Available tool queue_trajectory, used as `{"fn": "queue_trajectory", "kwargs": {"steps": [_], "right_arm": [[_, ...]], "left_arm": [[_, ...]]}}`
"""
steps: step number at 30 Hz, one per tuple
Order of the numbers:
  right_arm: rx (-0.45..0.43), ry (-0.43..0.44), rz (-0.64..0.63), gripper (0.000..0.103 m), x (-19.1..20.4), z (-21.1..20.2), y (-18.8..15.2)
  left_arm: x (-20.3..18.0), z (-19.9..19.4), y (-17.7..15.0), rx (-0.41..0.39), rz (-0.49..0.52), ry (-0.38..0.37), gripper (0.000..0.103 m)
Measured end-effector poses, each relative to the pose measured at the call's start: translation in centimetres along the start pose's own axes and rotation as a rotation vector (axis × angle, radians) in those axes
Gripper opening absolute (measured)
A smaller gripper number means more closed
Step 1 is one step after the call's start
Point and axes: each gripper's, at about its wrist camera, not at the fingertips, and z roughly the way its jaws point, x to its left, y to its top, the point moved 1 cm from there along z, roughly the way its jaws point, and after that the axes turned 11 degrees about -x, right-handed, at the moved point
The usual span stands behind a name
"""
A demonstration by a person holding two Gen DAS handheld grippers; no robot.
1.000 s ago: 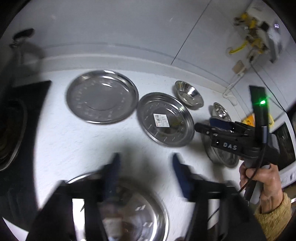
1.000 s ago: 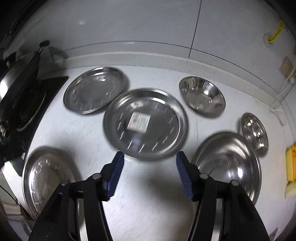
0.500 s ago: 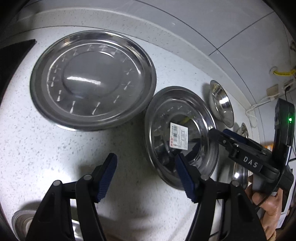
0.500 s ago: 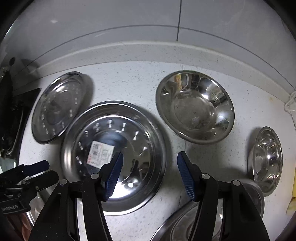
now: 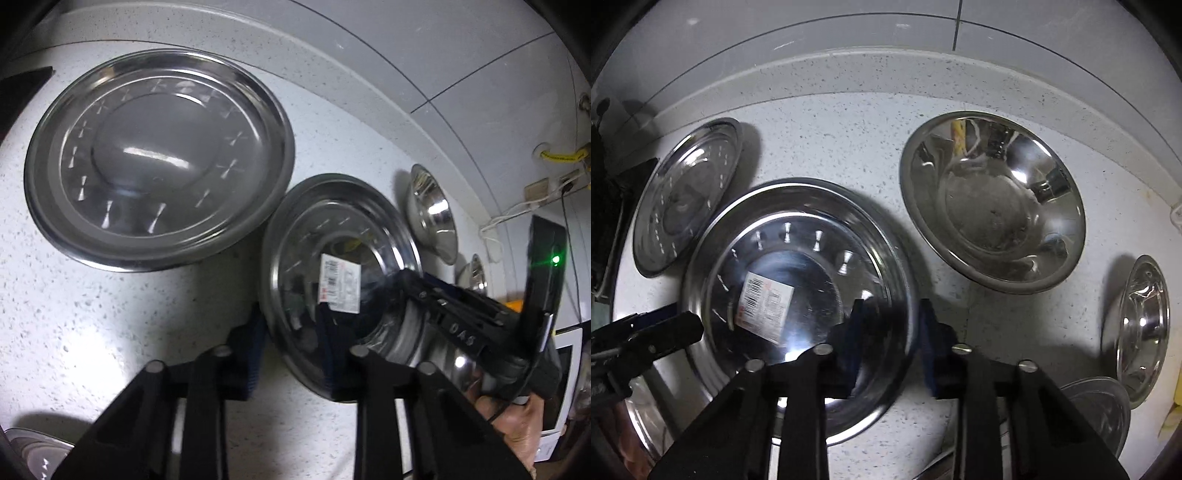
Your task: Organize plates and bowls
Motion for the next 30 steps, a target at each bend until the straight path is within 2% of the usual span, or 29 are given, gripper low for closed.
{"fn": "queue_trajectory", "kwargs": {"steps": [2, 5, 11, 16, 24, 30], "right_arm": [[-0.005, -0.010, 0.001, 0.019, -0.1, -0.1, -0.2], [-0.022, 0.002, 0.012, 0.014, -0.6, -0.8, -0.5], [-0.062, 0.003, -0.022, 0.014, 0.2, -2.5, -1.0], [-0.112, 0.022, -0.046, 0.014, 1.5, -5.4, -1.4], [-0.163, 0.049, -0.055, 0.014, 3.6, -9.6, -2.8], [-0.223, 0.087, -0.047, 0.014, 4.8, -14.8, -3.5]], "left_arm": [[0.8, -0.2, -0.1, -0.003, -0.019, 0.001, 0.009], [1.1, -1.1, -0.2, -0.020, -0.019, -0.002, 0.010], [1.3, -4.0, -0.7, -0.064, -0.026, -0.019, 0.010], [1.4, -8.4, -1.7, -0.124, -0.002, -0.037, 0.010], [1.8, -13.8, -3.4, -0.154, 0.017, -0.069, 0.010], [1.8, -20.6, -4.6, -0.235, 0.071, -0.095, 0.010]]}}
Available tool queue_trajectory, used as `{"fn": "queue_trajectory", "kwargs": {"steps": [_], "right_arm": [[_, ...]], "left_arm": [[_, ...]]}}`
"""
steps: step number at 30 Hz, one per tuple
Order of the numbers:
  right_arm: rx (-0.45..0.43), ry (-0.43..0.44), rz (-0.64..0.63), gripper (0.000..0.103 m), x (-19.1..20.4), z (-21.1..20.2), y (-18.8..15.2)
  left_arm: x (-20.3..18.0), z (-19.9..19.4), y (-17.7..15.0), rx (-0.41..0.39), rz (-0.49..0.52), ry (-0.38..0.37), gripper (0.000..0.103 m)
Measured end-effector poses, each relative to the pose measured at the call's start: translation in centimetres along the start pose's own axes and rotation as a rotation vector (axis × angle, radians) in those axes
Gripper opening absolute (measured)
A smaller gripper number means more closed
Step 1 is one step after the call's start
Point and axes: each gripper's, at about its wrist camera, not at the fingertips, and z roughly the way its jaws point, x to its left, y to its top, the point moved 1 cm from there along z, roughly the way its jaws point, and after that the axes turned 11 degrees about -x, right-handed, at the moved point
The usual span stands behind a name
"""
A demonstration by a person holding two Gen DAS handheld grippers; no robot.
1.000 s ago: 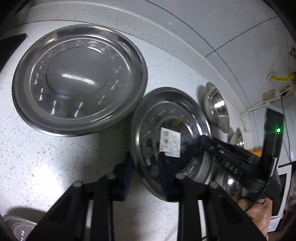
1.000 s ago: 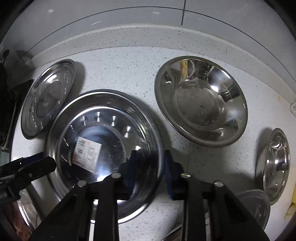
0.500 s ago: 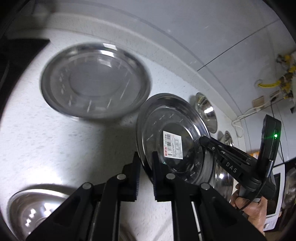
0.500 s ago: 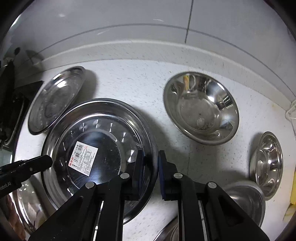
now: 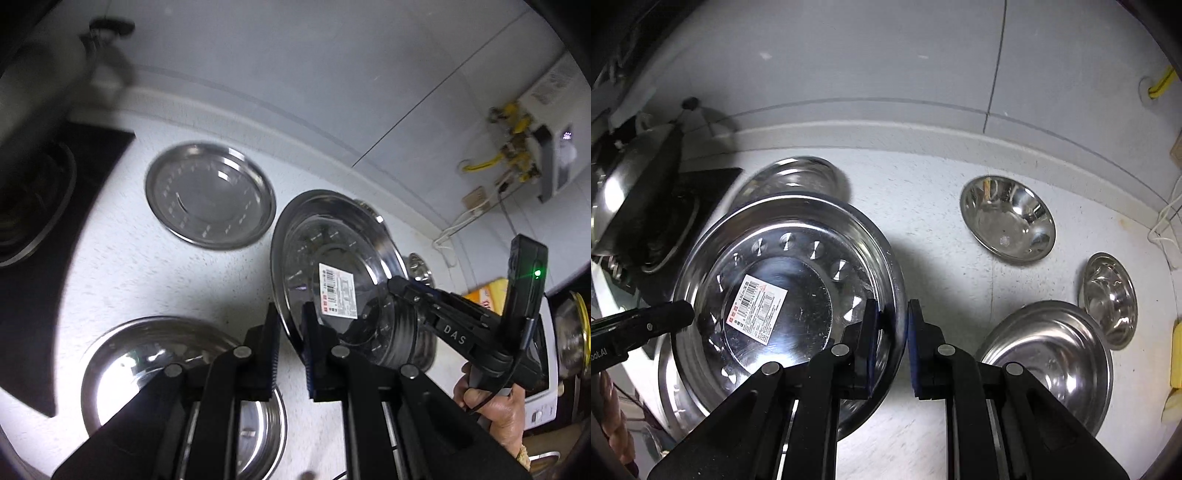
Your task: Organize plates and bowls
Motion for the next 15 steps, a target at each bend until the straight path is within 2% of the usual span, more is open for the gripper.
{"fn": "queue_trajectory", "kwargs": {"steps": [4, 9, 15], "right_arm": [[-0.056, 0.048, 0.016, 0.014, 1.9, -3.8, 0.5], [-0.081, 0.091, -0.003, 0.014, 5.5, -6.6, -1.3], [-0.025, 0.147, -0.037, 0.014, 9.3, -6.0, -5.2]], "left_arm": [[0.2, -5.0, -0.1, -0.033, 0.031, -0.025, 0.010], [2.6, -8.6, -2.0, -0.005, 0.015, -0.010, 0.010], [7.7, -8.9, -5.5, 0.075, -0.037, 0.048, 0.010]]}}
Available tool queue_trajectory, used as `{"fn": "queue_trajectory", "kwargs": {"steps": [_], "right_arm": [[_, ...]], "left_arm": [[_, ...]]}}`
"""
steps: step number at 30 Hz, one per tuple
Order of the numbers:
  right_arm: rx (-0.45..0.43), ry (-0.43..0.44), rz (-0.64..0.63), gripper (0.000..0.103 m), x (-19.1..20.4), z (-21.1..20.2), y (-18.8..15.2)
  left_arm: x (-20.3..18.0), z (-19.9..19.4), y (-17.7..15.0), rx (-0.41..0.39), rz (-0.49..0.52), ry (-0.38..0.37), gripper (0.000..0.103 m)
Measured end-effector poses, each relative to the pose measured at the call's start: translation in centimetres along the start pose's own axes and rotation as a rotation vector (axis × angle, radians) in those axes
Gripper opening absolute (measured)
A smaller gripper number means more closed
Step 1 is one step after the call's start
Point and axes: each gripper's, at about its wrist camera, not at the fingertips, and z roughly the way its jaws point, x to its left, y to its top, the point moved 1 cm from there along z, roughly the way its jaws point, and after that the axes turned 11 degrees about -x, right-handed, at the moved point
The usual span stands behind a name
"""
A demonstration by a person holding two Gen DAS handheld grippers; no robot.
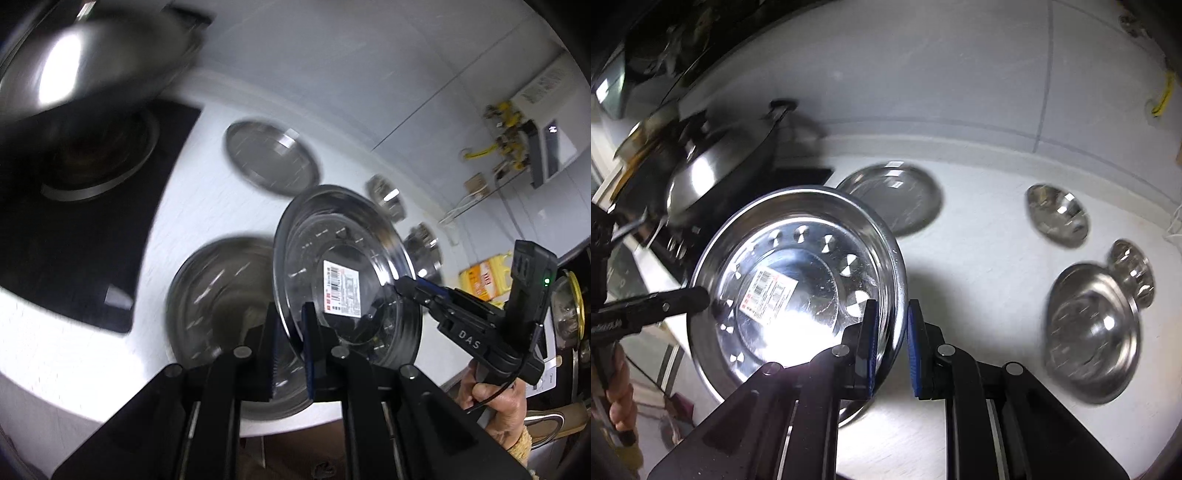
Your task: Organize plates and bowls
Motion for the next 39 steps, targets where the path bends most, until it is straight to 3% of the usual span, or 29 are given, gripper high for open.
{"fn": "queue_trajectory", "kwargs": {"steps": [4, 10, 22, 39], "right_arm": [[0.093, 0.030, 0.018, 0.014, 0.9, 3.6, -2.7], [0.175, 0.031, 0.017, 0.014, 1.5, 7.7, -5.1], [0.213, 0.028, -0.003, 0.013, 2.5, 8.6, -6.3], [0.178, 0.024, -0.047, 0.014, 3.1, 7.7, -5.9]], "left_arm": [[3.0, 2.0, -1.7, 0.058, -0.039, 0.049, 0.010], [5.2, 2.9, -2.3, 0.078, -0.041, 0.087, 0.010], [6.0, 4.8, -3.2, 0.106, 0.008, 0.159, 0.009], [4.4, 3.1, -2.2, 0.011, 0.144, 0.239, 0.013]]}}
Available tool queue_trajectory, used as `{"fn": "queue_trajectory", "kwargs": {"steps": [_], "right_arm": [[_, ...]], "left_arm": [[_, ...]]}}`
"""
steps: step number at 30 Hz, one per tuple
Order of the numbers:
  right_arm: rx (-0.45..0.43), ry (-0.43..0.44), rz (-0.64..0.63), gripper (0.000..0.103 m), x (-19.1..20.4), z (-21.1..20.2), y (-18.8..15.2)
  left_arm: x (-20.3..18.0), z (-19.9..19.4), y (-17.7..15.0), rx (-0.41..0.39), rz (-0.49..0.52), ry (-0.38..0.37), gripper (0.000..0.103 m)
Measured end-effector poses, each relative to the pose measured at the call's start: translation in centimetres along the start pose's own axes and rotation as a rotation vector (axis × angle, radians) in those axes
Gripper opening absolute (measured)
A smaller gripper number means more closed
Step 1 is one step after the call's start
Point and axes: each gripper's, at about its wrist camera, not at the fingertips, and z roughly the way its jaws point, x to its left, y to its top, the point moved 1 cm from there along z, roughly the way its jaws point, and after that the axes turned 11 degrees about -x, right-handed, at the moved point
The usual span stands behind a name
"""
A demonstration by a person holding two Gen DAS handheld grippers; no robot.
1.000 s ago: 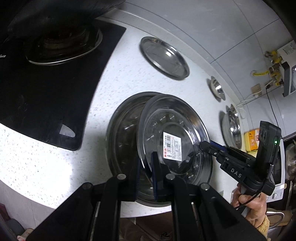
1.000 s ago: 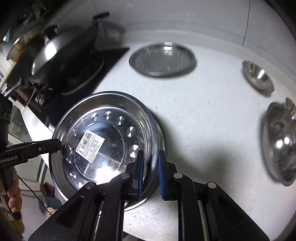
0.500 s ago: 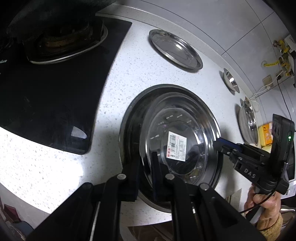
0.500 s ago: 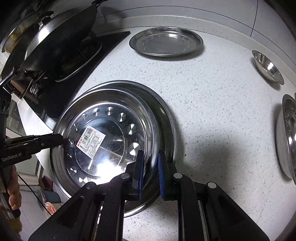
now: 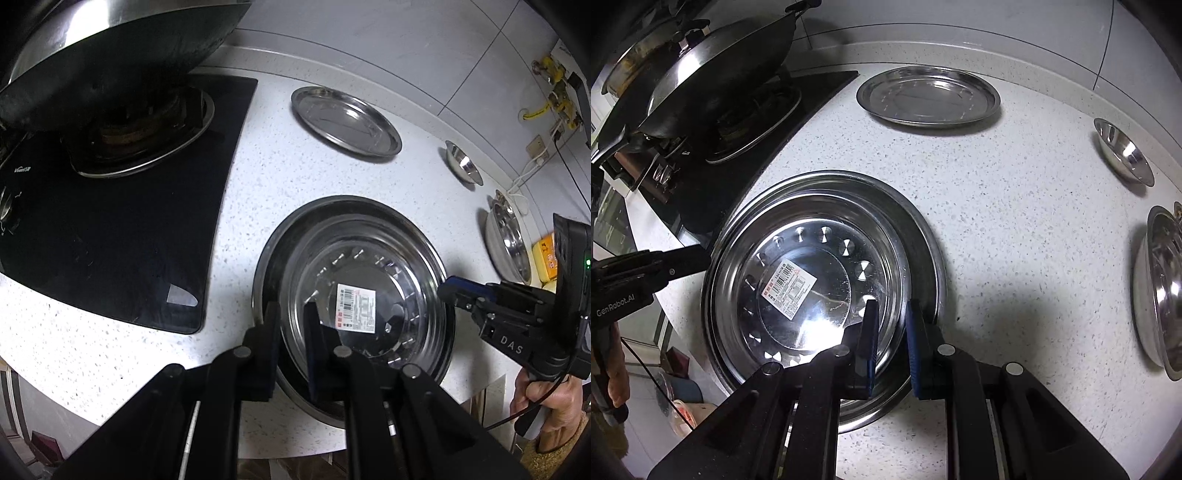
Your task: Organize plates and bowls
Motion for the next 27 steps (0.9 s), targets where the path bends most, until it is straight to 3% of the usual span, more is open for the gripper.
{"fn": "queue_trajectory", "kwargs": {"steps": [5, 10, 12, 13, 14, 15, 20, 27], "right_arm": [[-0.008, 0.000, -0.005, 0.014, 0.0, -0.3, -0.1], [-0.021, -0.002, -0.007, 0.016, -0.3, -1.0, 0.1], [-0.031, -0.012, -0.010, 0.025, -0.4, -1.4, 0.2], [-0.043, -0.021, -0.010, 0.039, -0.5, -1.7, 0.3], [-0.056, -0.030, -0.012, 0.054, -0.6, -1.9, 0.4], [-0.066, -0.037, -0.016, 0.057, -0.7, -2.1, 0.5], [-0.086, -0.050, -0.006, 0.064, -1.9, -2.6, 1.6], [-0.113, -0.068, -0.005, 0.065, -4.0, -2.6, 3.5]], "left_arm": [[0.0, -0.5, 0.2, -0.018, -0.009, -0.004, 0.028], [-0.2, -1.2, 0.7, -0.050, 0.011, 0.012, 0.029], [-0.4, -1.4, 1.0, -0.059, 0.022, 0.021, 0.031], [-0.5, -1.5, 1.1, -0.062, 0.026, 0.020, 0.034], [-0.7, -1.5, 1.4, -0.066, 0.032, 0.019, 0.045], [-0.9, -1.6, 1.6, -0.070, 0.036, 0.020, 0.053], [-2.0, -1.0, 3.1, -0.073, 0.059, 0.003, 0.055], [-3.7, 1.1, 6.1, -0.064, 0.101, 0.013, 0.055]]}}
